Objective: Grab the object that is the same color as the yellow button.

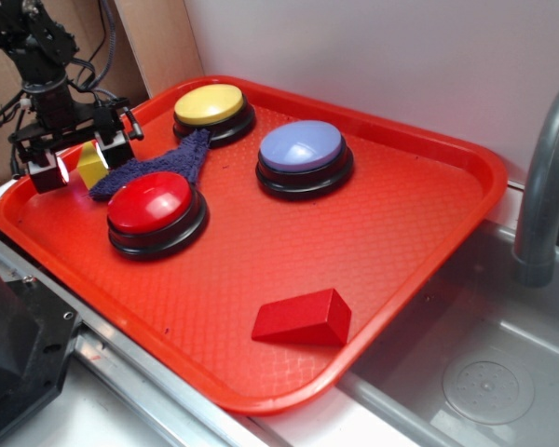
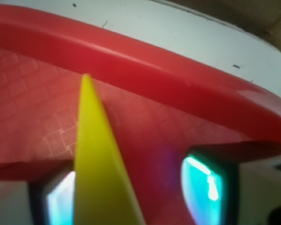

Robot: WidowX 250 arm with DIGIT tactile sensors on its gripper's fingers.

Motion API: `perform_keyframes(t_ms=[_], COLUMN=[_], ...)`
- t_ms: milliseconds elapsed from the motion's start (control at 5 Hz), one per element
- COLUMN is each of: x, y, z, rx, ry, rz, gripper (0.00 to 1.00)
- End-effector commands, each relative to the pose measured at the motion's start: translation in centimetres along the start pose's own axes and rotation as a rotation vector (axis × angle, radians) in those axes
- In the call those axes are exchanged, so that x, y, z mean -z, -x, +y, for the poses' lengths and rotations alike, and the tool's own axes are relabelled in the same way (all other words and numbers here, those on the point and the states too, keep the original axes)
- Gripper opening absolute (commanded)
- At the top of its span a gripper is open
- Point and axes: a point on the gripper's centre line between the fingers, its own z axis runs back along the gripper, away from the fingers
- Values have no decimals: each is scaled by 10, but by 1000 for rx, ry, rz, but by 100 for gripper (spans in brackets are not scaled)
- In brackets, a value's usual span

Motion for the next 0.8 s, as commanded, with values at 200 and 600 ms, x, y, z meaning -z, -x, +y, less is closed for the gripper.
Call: perform_keyframes(t_ms=[200, 600], x=[-50, -142], y=[-22, 3], z=[-4, -36], rx=[188, 543], ry=[-6, 136], rz=[4, 19], gripper=[0, 0])
